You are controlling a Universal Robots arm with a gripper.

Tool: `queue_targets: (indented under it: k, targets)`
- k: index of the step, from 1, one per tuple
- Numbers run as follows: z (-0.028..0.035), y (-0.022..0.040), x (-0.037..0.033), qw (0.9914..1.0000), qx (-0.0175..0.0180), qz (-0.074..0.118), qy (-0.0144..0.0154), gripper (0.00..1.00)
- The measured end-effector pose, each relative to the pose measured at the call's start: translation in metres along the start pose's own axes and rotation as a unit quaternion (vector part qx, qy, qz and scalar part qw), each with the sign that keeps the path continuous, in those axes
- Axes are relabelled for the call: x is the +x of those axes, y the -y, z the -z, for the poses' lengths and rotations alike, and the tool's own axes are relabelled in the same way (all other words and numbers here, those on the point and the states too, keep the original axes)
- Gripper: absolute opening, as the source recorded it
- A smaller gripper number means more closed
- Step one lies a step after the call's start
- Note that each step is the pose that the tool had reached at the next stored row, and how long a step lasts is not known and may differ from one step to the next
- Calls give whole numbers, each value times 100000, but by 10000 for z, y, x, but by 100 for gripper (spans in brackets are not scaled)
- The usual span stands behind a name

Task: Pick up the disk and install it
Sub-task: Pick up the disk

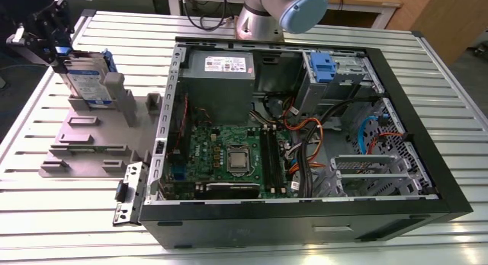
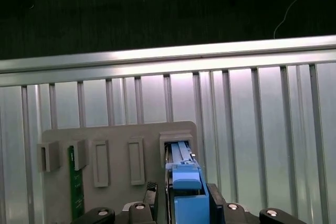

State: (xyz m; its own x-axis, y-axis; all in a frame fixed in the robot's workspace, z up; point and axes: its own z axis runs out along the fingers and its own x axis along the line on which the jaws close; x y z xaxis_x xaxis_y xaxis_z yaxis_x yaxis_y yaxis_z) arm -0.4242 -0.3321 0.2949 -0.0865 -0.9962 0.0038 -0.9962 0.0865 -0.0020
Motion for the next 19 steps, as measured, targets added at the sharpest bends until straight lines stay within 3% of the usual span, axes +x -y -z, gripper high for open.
queue_targets:
  k: [7, 19]
  targets:
    - [-39, -3, -17, 99997, 294, 685, 157, 48]
    - [-42, -22, -20, 99997, 331, 680, 157, 48]
